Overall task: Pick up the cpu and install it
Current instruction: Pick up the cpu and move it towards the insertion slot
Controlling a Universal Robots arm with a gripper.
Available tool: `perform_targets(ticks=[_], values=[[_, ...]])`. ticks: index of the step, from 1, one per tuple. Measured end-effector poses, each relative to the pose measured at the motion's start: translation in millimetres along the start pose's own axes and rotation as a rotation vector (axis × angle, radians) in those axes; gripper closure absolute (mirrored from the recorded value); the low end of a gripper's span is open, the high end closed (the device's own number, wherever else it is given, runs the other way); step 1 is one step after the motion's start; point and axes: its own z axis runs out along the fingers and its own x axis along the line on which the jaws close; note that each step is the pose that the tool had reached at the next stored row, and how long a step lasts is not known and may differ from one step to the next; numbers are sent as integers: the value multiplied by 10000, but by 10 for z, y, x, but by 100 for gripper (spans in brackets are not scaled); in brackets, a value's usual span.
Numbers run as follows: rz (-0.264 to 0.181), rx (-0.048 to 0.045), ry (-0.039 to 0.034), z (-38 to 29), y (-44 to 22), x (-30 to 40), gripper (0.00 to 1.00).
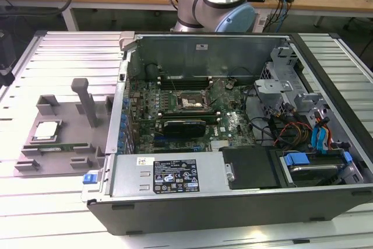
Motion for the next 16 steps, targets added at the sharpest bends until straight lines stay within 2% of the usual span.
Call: perform_targets(ticks=[9, 16], values=[[0, 0, 0, 44, 1, 1, 46], [0, 0, -1, 105, 3, 4, 46]])
